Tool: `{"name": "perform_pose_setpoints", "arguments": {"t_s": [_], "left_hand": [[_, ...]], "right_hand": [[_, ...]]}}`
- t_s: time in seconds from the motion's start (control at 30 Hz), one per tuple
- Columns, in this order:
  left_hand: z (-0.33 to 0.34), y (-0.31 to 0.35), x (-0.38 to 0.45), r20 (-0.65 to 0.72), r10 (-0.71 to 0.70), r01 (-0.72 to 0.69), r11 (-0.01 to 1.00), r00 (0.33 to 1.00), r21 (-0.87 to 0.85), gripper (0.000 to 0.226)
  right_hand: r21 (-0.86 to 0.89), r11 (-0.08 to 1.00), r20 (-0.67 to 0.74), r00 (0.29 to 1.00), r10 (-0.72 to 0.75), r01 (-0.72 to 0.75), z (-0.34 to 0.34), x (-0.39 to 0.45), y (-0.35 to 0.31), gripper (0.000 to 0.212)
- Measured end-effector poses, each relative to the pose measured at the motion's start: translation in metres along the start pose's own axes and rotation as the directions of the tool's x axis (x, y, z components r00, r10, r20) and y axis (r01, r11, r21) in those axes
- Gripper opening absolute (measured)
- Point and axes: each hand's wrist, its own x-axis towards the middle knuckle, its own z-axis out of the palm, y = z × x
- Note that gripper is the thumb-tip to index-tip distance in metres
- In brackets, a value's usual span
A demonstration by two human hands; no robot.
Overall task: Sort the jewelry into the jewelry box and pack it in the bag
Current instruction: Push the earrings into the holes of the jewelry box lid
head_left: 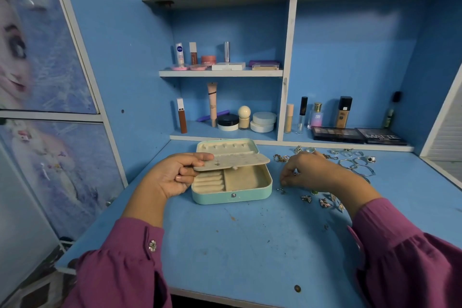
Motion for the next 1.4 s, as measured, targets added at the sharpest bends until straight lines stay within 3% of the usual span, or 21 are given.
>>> {"name": "perform_pose_setpoints", "arguments": {"t_s": [0.4, 0.7, 0.9, 1.03, 1.13, 1.27, 1.4], "left_hand": [[0.002, 0.000, -0.003, -0.012, 0.000, 0.001, 1.000, 1.000, 0.011, 0.026], [0.002, 0.000, -0.003, -0.015, 0.003, -0.003, 1.000, 1.000, -0.007, 0.028], [0.001, 0.000, -0.002, -0.019, -0.002, 0.002, 1.000, 1.000, -0.010, 0.035], [0.001, 0.000, -0.003, -0.021, 0.000, 0.000, 1.000, 1.000, 0.007, 0.027], [0.001, 0.000, -0.002, -0.023, 0.000, 0.000, 1.000, 1.000, -0.002, 0.030], [0.002, 0.001, -0.003, -0.019, 0.000, 0.000, 1.000, 1.000, -0.001, 0.029], [0.002, 0.001, -0.003, -0.018, 0.007, -0.006, 1.000, 1.000, 0.017, 0.026]], "right_hand": [[-0.013, 1.000, -0.019, 1.000, 0.005, -0.005, -0.001, -0.003, -0.001, 0.010], [0.241, 0.970, -0.051, 0.999, -0.001, 0.013, 0.004, -0.001, -0.017, 0.008], [0.119, 0.993, -0.032, 0.999, 0.009, -0.005, 0.009, 0.000, -0.021, 0.012], [0.038, 0.999, -0.040, 0.999, 0.003, -0.002, 0.009, 0.001, -0.022, 0.012], [0.042, 0.998, -0.162, 0.985, 0.054, -0.048, 0.009, 0.002, -0.019, 0.014], [0.254, 0.964, -0.374, 0.912, 0.168, -0.074, 0.003, 0.004, -0.022, 0.015], [0.487, 0.873, -0.396, 0.890, 0.224, -0.003, -0.006, 0.010, -0.050, 0.012]]}}
